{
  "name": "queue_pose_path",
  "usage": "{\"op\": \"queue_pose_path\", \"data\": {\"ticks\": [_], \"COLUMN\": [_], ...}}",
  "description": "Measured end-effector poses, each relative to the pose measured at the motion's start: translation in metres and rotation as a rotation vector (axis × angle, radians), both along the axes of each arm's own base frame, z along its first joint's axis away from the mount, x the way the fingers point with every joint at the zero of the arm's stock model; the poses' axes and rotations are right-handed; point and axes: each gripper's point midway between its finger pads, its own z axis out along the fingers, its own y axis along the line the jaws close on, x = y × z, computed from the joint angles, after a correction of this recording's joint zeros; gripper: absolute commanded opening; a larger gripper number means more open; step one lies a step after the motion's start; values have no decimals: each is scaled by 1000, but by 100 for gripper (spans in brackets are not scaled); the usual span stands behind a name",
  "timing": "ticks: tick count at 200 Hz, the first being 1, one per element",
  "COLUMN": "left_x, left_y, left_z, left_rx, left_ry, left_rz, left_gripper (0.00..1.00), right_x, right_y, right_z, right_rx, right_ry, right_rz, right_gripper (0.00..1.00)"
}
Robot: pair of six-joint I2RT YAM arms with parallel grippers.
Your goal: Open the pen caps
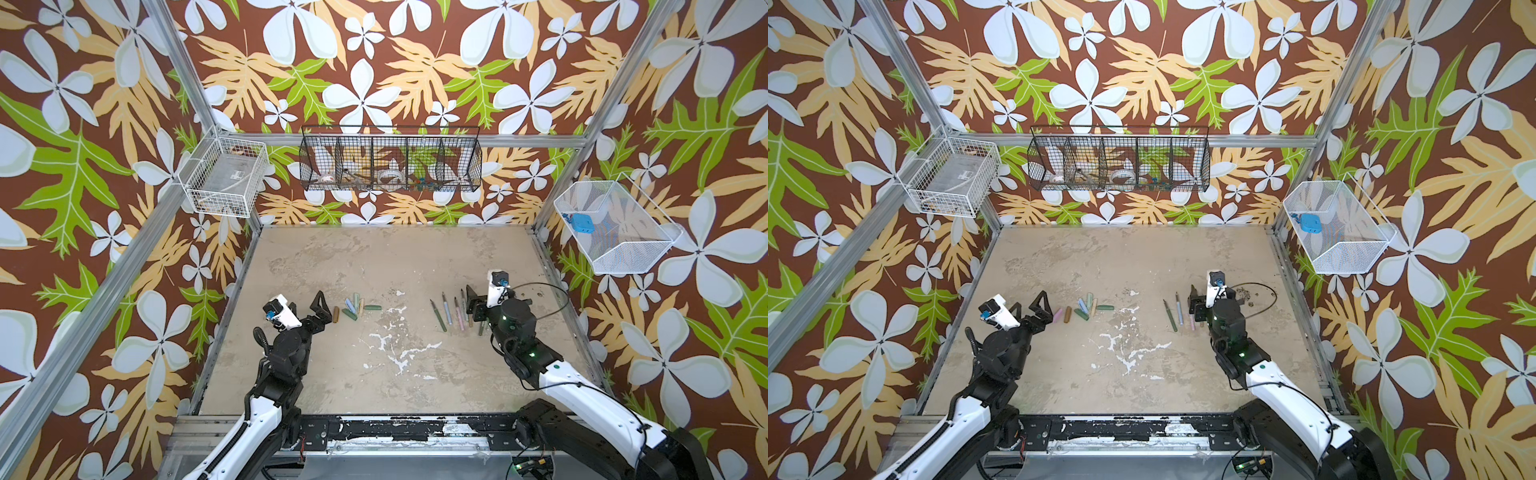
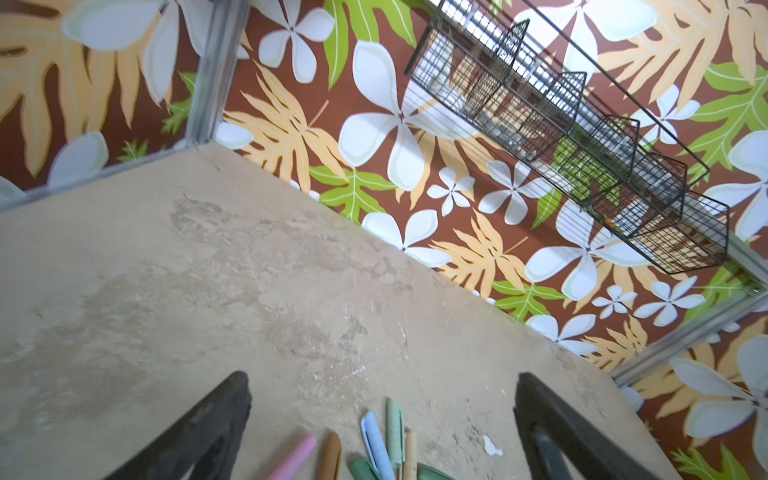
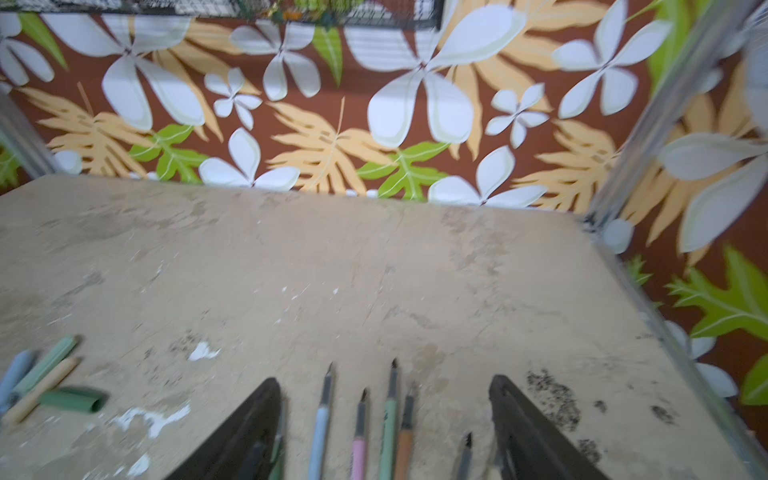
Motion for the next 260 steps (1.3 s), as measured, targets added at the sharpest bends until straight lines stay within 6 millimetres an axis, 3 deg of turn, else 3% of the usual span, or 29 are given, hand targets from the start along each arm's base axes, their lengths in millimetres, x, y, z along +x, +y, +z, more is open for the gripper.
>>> {"op": "queue_pose_path", "data": {"ticks": [12, 42, 66, 95, 146, 216, 260], "left_x": [-3, -12, -13, -7, 12, 31, 43], "left_y": [10, 32, 42, 44, 27, 23, 26], "left_z": [4, 3, 2, -21, -44, -60, -54], "left_rx": [16, 109, 202, 356, 540, 569, 552], "left_ry": [-25, -66, -64, 6, 65, 82, 63], "left_rz": [55, 179, 251, 271, 178, 116, 89], "left_gripper": [100, 100, 100, 100, 100, 100, 100], "right_x": [-1, 5, 11, 8, 15, 21, 31], "right_y": [-14, -50, -67, -64, -74, -61, -62], "right_z": [4, 3, -13, -50, -75, -93, -96], "right_rx": [-15, -51, -78, -156, -146, -107, -98], "right_ry": [-33, -62, -53, -23, -12, -34, -31], "right_rz": [-55, -187, -213, -131, -102, -24, -10], "right_gripper": [100, 100, 99, 100, 100, 99, 100]}}
